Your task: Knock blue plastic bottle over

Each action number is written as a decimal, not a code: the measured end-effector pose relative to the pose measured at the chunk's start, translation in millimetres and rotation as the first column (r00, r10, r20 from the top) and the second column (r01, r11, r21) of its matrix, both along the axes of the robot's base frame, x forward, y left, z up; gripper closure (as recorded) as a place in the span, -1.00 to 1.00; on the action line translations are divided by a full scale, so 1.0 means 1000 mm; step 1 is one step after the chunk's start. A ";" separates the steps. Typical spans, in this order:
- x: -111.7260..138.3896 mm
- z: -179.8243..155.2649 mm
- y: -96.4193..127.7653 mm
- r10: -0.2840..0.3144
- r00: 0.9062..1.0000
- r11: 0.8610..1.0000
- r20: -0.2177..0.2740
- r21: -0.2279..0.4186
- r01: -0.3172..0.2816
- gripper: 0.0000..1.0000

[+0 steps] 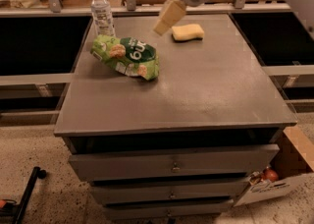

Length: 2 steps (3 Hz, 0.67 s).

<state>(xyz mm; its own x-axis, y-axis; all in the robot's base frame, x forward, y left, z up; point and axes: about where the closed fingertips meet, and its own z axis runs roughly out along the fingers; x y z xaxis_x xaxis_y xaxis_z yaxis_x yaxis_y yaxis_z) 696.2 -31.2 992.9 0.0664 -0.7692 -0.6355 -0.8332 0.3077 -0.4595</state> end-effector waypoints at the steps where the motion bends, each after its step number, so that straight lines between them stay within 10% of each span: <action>1: 0.005 0.003 0.028 -0.007 1.000 0.999 -0.031 0.034 0.008 -1.00; 2: 0.004 0.002 0.025 -0.009 0.999 0.999 -0.031 0.033 0.010 -1.00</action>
Offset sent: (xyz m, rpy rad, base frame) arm 0.0059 0.0279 0.0037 0.0327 0.0290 -0.0085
